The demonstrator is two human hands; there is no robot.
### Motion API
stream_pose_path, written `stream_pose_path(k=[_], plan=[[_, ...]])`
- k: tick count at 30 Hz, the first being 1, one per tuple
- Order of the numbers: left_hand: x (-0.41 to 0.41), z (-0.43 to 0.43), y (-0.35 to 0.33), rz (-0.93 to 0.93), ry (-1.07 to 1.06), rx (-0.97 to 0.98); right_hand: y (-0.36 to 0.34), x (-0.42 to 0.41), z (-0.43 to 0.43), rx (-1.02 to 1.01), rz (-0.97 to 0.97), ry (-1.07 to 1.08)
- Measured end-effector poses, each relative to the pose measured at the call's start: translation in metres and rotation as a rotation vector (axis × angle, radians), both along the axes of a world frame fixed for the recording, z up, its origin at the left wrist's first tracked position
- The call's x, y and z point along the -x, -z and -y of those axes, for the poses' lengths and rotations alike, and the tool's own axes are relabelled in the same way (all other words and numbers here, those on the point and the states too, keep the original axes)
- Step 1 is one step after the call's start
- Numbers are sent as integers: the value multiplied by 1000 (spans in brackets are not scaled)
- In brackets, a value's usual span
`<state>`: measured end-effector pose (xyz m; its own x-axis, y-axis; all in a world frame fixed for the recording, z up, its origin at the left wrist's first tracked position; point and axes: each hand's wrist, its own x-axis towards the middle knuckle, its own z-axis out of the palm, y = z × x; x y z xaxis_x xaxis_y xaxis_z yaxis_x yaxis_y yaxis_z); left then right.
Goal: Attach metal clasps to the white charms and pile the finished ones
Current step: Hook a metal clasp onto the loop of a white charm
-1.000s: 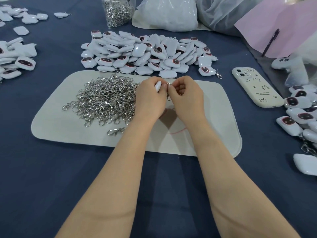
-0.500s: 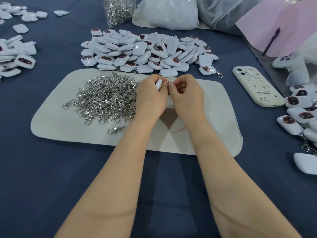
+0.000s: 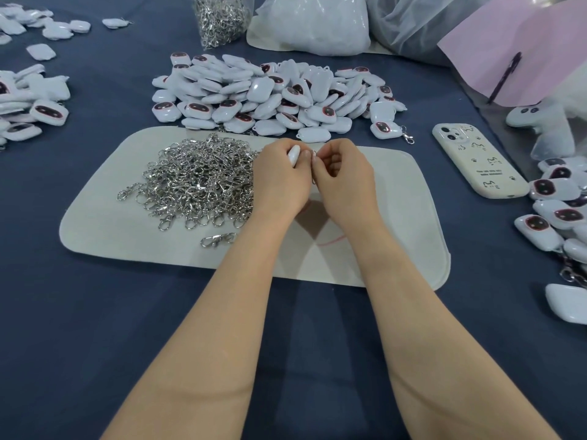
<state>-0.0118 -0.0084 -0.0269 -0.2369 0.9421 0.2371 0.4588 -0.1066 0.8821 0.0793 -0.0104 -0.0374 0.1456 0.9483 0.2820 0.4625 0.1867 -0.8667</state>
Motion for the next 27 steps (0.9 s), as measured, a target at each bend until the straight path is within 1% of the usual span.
stream_pose_path(k=[6,8,11,14,16,18,21,23,25,27], plan=[[0,2,-1,13,5,5,1,1,2,-109,144,-10],[0,1,-1,28,-1,2,1,2,3,-121,152,-13],[-2,1,-2,63,-13,-28,1,3,3,-128,91,4],[-4,1,-3,95,-15,-61,0,3,2,-54,-70,22],[-4,2,-2,97,-1,-71,-1,2,1,-9,-128,28],[-3,3,-1,23,18,-94,-3,1,0,-20,-69,36],[2,2,0,-177,58,-117,-3,-3,1,-80,128,29],[5,2,-1,-293,85,-111,-3,-4,1,-84,226,7],[6,2,-2,-379,93,-110,-2,-4,1,-97,288,-19],[7,3,-2,-415,82,-111,-2,-2,2,-130,313,-22]])
